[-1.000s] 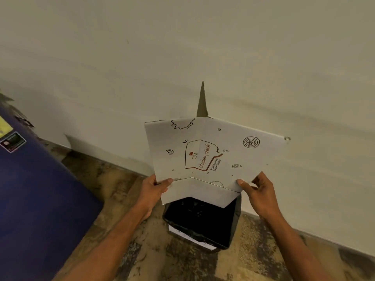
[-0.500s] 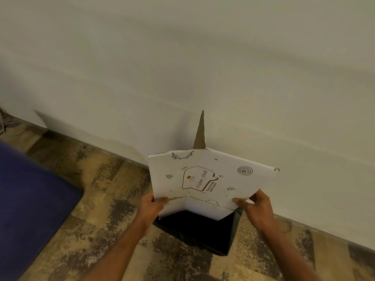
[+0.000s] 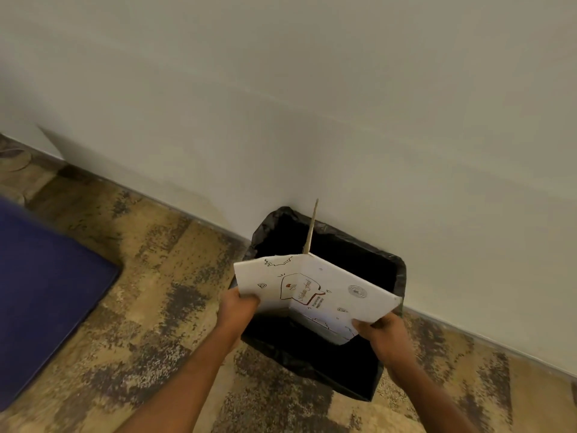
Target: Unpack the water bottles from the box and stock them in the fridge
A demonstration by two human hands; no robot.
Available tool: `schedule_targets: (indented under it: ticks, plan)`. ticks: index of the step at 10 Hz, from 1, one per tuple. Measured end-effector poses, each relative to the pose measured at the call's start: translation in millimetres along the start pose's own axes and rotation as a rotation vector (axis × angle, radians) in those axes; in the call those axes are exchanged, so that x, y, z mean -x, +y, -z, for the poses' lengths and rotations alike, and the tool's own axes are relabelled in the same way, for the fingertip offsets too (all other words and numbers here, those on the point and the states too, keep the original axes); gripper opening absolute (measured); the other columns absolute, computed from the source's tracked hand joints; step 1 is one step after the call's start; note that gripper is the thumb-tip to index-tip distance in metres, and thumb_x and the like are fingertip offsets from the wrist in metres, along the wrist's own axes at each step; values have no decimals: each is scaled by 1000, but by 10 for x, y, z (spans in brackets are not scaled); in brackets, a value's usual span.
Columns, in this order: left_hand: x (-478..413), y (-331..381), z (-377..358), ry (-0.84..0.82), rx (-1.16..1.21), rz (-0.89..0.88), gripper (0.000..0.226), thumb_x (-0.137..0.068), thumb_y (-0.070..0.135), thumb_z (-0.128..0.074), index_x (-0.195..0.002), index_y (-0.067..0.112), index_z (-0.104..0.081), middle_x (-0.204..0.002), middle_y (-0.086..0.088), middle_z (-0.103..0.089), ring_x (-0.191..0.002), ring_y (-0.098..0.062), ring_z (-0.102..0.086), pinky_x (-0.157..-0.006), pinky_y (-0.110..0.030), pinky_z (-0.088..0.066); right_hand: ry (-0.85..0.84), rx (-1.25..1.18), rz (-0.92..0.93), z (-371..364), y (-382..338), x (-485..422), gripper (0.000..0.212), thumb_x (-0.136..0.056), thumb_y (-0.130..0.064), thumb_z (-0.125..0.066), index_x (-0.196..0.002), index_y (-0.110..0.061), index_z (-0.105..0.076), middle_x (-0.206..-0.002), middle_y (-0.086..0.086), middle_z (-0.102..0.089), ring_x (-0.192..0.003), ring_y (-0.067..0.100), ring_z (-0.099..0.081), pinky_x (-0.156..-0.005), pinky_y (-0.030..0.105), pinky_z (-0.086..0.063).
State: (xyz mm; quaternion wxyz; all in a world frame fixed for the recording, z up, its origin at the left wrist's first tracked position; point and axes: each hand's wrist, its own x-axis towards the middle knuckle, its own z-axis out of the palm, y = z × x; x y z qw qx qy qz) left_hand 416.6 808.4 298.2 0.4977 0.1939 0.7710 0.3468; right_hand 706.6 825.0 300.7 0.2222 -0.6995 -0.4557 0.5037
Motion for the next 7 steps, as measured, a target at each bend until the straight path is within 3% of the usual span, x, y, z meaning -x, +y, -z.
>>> schedule_targets:
  ticks: [1, 2, 3, 4, 5, 6, 7]
  plan:
    - [-69, -75, -72, 16, 0, -20, 23, -95, 1, -62, -113, 15, -70, -106, -2, -68, -105, -24, -61, -82, -39, -52, 1, 61, 0, -192, 127, -72, 38, -88, -16, -72, -124, -22, -65, -115, -9, -68, -108, 20, -64, -95, 43, -54]
    - [-144, -149, -125, 28, 30, -20, 30, -99, 2, -60, -126, 8, -70, -105, -3, -68, -104, -24, -63, -81, -35, -50, 32, 87, -35, -325, 242, -135, 40, -90, -12, -69, -129, -20, -63, -116, -4, -68, -105, 19, -61, -95, 42, -51]
    - [-243, -221, -137, 10, 18, -30, 22, -102, 8, -60, -118, 15, -73, -107, -1, -71, -110, -27, -65, -95, -46, -56, 73, 82, -91, -344, 332, -215, 43, -91, -10, -67, -131, -20, -59, -118, 1, -66, -100, 20, -60, -86, 40, -53]
    - [-268, -246, -141, -22, 47, -55, 21, -104, 9, -60, -118, 16, -74, -112, 1, -74, -116, -24, -66, -102, -44, -55, 110, 87, -134, -274, 358, -265, 36, -92, -9, -64, -125, -20, -59, -112, 6, -64, -92, 23, -60, -73, 43, -57]
    - [-232, -226, -132, -58, 74, -62, 35, -104, 8, -60, -138, 11, -64, -135, -2, -66, -131, -23, -59, -109, -41, -50, 96, 125, -129, -183, 375, -268, 30, -93, -7, -62, -121, -17, -59, -113, 11, -63, -90, 25, -60, -75, 49, -58]
    - [-114, -129, -72, -45, 68, -70, 45, -105, 7, -59, -149, 11, -54, -151, -6, -55, -142, -23, -49, -118, -44, -43, 95, 199, -84, -84, 255, -167, 41, -94, -8, -60, -133, -15, -50, -115, 9, -60, -89, 26, -61, -69, 43, -56]
    - [62, -20, -11, 14, 25, -117, 40, -106, 10, -58, -146, 13, -58, -149, -5, -57, -139, -23, -52, -116, -46, -45, 127, 230, -31, -31, 83, -10, 48, -96, -8, -57, -142, -13, -43, -126, 12, -58, -98, 28, -62, -77, 45, -57]
